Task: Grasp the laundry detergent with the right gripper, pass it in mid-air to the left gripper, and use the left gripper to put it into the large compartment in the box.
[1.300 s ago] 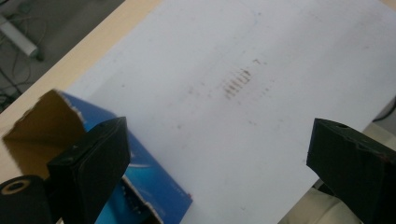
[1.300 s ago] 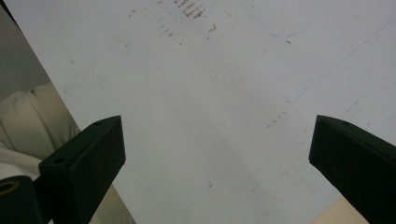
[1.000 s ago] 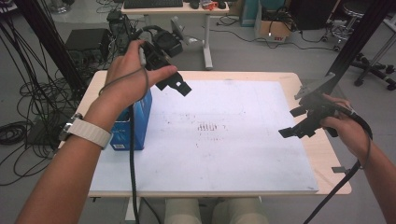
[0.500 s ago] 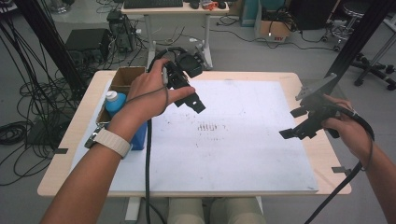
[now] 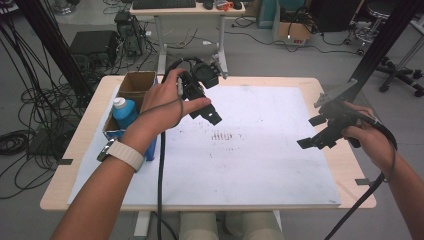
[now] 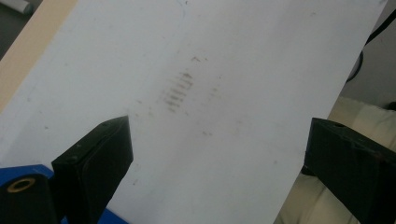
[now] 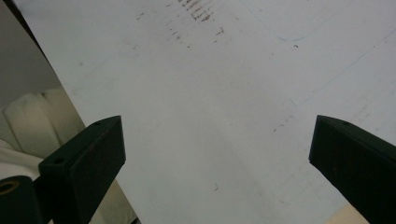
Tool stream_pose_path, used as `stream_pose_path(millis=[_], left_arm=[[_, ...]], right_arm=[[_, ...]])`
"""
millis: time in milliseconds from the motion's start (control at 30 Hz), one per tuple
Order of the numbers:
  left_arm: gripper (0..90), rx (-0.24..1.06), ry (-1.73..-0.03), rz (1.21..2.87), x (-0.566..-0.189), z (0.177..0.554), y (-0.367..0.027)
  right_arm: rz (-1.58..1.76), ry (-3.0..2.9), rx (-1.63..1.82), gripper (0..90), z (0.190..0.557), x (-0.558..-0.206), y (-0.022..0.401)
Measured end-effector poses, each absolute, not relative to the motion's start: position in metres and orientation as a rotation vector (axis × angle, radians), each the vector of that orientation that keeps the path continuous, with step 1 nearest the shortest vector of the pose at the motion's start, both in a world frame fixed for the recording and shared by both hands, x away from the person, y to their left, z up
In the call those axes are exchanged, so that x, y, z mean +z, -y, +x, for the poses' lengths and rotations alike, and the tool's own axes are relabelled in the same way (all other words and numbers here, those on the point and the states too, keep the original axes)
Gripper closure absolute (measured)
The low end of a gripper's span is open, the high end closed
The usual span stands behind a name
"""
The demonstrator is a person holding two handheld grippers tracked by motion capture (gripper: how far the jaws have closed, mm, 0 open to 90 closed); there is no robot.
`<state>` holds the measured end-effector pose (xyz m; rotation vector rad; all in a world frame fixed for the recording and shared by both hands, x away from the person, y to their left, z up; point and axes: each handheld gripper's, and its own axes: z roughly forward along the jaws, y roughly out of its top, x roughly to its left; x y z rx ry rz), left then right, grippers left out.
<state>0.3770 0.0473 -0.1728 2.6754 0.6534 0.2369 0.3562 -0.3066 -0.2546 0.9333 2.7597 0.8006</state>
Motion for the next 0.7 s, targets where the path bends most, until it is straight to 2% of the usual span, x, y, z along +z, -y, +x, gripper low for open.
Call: stream_pose_path(millis=[700], left_arm=[[8.4, 0.240, -0.661, 2.671, -0.1744, 0.3778, -0.0463]], right_arm=[[0.926, -2.770, 0.800, 3.6, 0.3549, -0.2567, 0.3070]])
